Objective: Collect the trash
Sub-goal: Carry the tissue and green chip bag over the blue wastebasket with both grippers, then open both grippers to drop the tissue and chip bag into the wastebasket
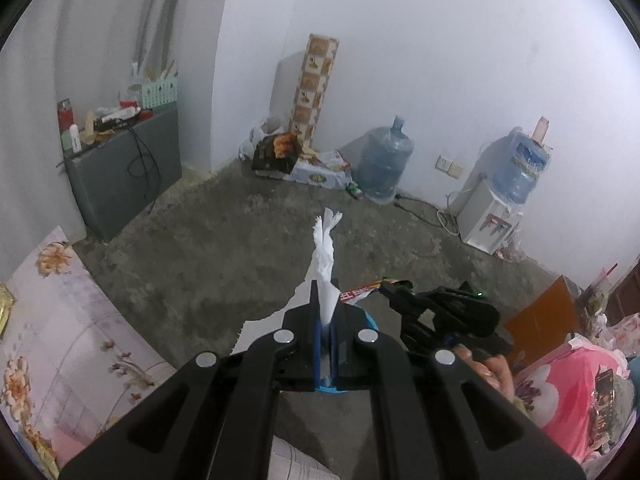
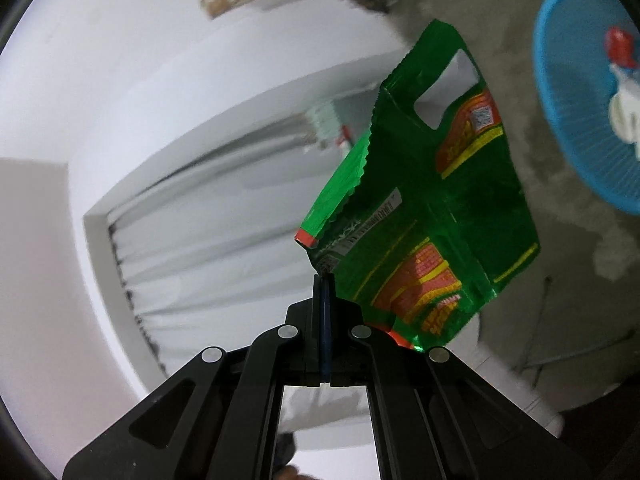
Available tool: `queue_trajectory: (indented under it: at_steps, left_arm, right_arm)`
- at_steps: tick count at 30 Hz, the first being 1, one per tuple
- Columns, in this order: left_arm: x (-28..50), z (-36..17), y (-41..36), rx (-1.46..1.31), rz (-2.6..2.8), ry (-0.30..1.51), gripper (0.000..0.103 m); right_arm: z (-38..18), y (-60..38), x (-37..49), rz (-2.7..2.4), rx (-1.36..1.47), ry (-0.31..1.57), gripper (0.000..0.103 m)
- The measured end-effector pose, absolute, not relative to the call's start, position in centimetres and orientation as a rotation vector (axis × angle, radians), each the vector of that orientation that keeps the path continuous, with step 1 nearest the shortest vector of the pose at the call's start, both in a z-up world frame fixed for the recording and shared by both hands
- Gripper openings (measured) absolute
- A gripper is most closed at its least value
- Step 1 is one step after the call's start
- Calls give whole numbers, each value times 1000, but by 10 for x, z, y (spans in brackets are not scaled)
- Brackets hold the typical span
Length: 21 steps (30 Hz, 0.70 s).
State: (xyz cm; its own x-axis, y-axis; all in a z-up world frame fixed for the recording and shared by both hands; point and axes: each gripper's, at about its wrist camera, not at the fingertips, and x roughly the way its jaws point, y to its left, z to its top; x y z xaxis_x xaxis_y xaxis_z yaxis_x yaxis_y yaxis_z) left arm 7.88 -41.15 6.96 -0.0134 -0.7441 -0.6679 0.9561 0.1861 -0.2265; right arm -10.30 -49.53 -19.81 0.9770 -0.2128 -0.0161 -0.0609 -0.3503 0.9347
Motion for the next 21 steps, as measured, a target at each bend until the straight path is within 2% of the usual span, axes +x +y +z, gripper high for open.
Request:
queue_trajectory:
  at_steps: [7,9,10,11,15,21]
  left_arm:
    - [70,39,-450,386,-1404,860,3]
    - [65,28,-462,400,-1416,889,3]
    - [61,23,-469,408,-1422,904,3]
    - [57,18,-475,417,-1426,917,3]
    - [45,-11,-503,454,-1435,997,3]
    - [29,-47,-540,489,-1441,1113,3]
  right_arm:
    - [-286,-495,-138,-408,2034,-135,3]
    - [-310,-491,-147,-472,2074,-84,21]
    - [-316,-490,-153,-524,2103,-49,38]
    - [-327,-484,-163,-580,2127,-35,40]
    - [-333,-474,-184,-623,2134,-40,45]
    - [-301,-464,-210,-621,2074,-25,48]
